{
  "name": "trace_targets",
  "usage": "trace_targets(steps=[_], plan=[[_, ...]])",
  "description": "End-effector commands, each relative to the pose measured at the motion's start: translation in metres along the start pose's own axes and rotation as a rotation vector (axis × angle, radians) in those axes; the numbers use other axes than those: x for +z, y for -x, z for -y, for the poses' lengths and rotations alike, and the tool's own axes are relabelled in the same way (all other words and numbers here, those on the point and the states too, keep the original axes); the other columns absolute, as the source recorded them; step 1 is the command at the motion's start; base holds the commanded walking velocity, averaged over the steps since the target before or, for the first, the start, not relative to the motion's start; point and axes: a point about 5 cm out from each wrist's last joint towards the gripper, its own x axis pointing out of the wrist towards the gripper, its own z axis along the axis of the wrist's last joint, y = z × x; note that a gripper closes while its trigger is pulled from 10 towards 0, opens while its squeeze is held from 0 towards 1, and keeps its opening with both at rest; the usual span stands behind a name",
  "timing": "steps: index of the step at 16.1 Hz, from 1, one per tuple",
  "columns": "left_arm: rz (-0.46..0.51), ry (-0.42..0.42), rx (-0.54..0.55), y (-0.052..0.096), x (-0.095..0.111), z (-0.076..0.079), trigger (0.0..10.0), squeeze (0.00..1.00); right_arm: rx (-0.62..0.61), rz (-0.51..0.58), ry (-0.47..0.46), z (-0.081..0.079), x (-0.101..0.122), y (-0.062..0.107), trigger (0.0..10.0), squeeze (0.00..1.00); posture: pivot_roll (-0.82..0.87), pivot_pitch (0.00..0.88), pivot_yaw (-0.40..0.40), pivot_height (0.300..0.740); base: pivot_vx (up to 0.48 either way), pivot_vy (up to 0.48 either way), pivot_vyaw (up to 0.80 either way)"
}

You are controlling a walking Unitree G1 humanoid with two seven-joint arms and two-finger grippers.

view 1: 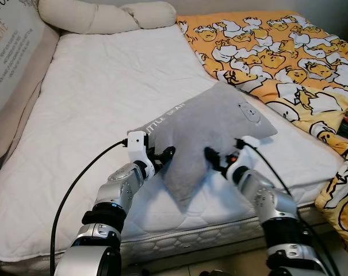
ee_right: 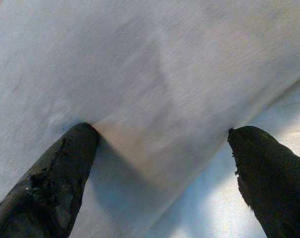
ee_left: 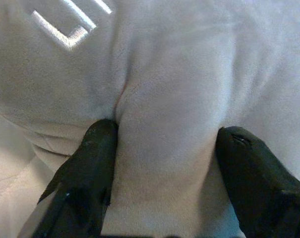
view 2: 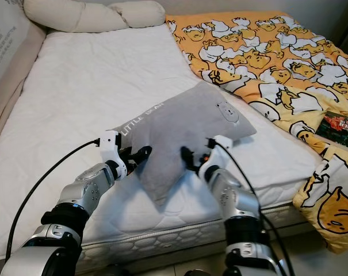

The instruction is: Clean up the room

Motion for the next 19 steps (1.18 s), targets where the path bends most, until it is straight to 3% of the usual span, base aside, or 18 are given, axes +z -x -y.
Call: trace_targets(steps=[1, 5, 11, 13, 19], plan=[[-0.019, 0.008, -0.022, -0.002, -0.005, 0.005, 0.0, 0.0, -0.033, 0.025, 0.006, 0.009, 0.002, 0.004, 10.0, 0.0, -0.09, 0.032, 0.006, 0.74, 0.0, 0.0, 0.0], [0.004, -0.002, -0.027, 0.0, -0.002, 0.002, 0.0, 0.0, -0.111, 0.075, 0.03, 0.029, 0.011, 0.008, 10.0, 0.0, -0.09, 0.023, 0.006, 0.74, 0.0, 0.0, 0.0], [-0.001, -0.042, -0.022, 0.0, -0.003, 0.003, 0.0, 0.0, -0.099, 0.078, -0.001, 0.029, 0.012, 0.008, 10.0, 0.0, -0.09, 0.023, 0.005, 0.74, 0.0, 0.0, 0.0], [-0.018, -0.093, -0.053, 0.001, -0.003, 0.004, 0.0, 0.0, -0.112, 0.075, 0.018, 0.03, 0.011, 0.007, 10.0, 0.0, -0.09, 0.024, 0.006, 0.74, 0.0, 0.0, 0.0], [-0.043, -0.204, -0.356, 0.024, 0.015, 0.02, 0.0, 0.0, -0.118, -0.027, 0.021, 0.025, 0.001, -0.015, 10.0, 0.0, -0.06, 0.05, -0.013, 0.74, 0.0, 0.0, 0.0]])
